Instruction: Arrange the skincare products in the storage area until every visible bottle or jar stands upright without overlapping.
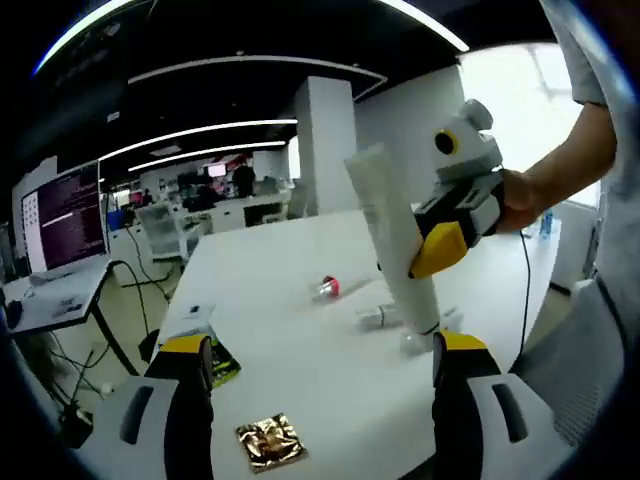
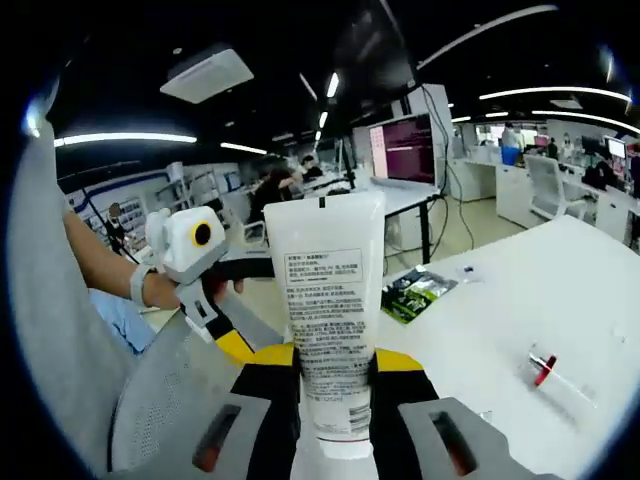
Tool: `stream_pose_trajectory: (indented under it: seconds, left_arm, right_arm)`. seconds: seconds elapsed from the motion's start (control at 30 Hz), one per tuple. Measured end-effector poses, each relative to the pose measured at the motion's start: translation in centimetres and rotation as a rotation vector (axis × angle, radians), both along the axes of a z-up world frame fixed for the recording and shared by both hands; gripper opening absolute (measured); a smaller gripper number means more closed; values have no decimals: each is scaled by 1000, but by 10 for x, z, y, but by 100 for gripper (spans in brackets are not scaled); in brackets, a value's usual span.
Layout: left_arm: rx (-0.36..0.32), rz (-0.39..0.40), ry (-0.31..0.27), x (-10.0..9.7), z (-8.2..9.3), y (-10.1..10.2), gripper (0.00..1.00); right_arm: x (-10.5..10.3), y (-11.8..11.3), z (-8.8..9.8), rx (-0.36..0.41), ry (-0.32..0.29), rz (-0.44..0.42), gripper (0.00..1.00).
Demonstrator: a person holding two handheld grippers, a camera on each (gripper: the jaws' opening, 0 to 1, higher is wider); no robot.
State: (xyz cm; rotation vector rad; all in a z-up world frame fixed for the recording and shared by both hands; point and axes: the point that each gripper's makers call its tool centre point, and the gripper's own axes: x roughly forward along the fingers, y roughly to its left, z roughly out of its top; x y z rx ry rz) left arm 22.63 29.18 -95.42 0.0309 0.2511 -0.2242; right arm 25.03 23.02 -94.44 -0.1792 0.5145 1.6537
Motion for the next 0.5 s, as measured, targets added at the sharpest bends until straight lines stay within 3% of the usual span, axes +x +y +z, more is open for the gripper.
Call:
stream_pose_trajectory:
  seconds: [0.4, 0.5]
  left_arm:
    - [-254, -125, -49, 1, 25, -49, 87]
    - [-281, -130, -43, 1, 23, -57, 87]
  right_arm:
    - [-7, -14, 20, 101, 70, -66, 18]
    - [-11, -18, 21, 110, 81, -67, 18]
